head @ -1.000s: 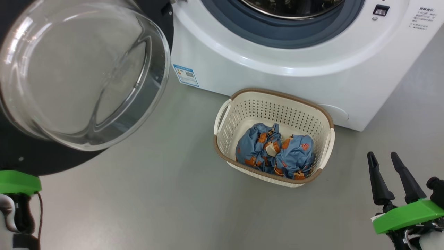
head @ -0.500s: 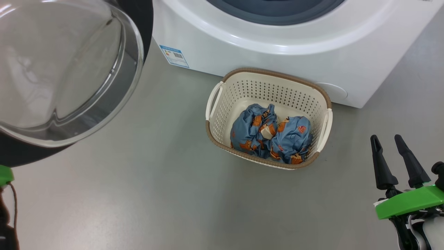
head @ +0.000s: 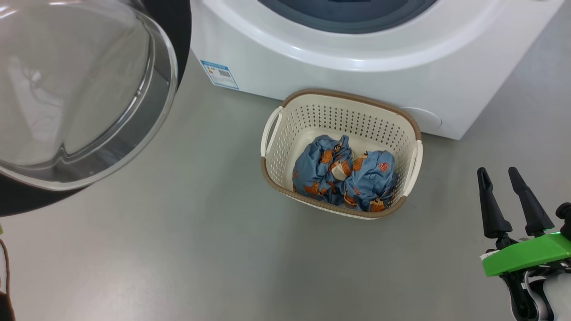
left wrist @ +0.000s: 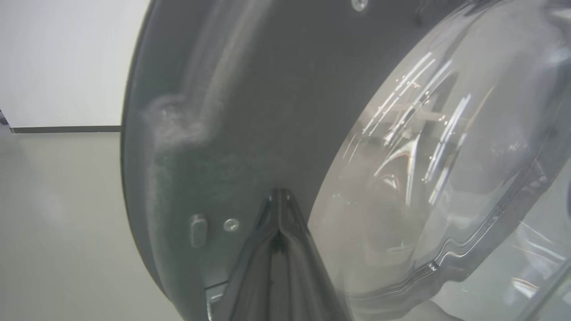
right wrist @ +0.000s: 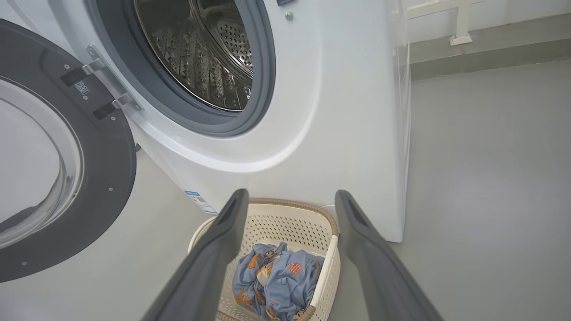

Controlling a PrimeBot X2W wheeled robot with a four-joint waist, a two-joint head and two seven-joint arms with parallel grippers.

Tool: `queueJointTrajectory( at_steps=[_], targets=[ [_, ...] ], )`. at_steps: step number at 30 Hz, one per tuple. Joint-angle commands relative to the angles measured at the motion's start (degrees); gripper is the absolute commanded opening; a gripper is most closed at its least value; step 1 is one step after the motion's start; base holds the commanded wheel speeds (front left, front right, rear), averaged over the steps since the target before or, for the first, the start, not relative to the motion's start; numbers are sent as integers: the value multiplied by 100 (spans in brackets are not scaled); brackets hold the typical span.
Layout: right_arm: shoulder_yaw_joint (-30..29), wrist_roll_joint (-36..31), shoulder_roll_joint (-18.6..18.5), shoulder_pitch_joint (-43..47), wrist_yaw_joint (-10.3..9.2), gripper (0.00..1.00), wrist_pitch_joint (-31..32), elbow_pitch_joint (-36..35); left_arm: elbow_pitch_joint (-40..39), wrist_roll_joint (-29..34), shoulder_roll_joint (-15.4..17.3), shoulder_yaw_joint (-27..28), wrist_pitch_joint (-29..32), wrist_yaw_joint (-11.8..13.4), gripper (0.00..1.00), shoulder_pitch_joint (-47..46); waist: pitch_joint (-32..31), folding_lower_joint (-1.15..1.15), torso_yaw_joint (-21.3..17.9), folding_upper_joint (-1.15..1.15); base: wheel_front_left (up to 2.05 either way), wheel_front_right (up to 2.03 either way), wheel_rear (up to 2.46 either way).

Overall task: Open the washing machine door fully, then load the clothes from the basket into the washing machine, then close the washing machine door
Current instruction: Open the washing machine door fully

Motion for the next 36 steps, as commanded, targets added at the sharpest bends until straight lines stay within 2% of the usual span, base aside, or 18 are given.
queueJointTrajectory(
  at_steps=[1, 8, 15, 20, 21, 22, 23, 30, 36],
  targets=[
    [120, -62, -8, 26, 44, 100, -70, -102, -192, 91, 385, 126, -36, -47, 0, 75, -129, 0, 13, 0, 0, 0, 0],
    [109, -32, 48, 189, 44, 100, -70, -74, -524, 144, 238, -63, -36, -127, 0, 493, -517, 0, 38, 0, 0, 0, 0],
    [131, 11, 136, 380, 44, 100, -70, -47, -955, -147, 167, -467, -36, -135, 0, 1107, -954, 0, 31, 0, 0, 0, 0],
    [155, 39, 198, 472, 44, 100, -70, -44, -1308, -443, 150, -773, -36, -136, 49, 1607, -1215, 0, 2, 0, 0, 0, 0],
    [155, 39, 198, 472, 44, 100, -70, -44, -1308, -443, 150, -773, -36, -136, 49, 1607, -1215, 0, 2, 0, 0, 0, 0],
    [155, 44, 209, 493, 44, 100, -70, -40, -1409, -514, 137, -860, -36, -136, 89, 1699, -1267, 0, 0, 0, 0, 0, 0],
    [159, 49, 221, 515, 44, 100, -70, -38, -1512, -568, 136, -958, -36, -136, 100, 1803, -1313, 0, -3, 0, 0, 0, 0],
    [174, 79, 273, 630, 44, 100, -70, -66, -2027, -947, 64, -1397, -36, -137, 100, 2420, -1541, 0, -110, 0, 0, 0, 0],
    [198, 90, 300, 721, 44, 100, -70, -83, -2457, -1014, -86, -1762, -36, -137, 100, 2855, -1660, 0, -325, 0, 0, 0, 0]
  ],
)
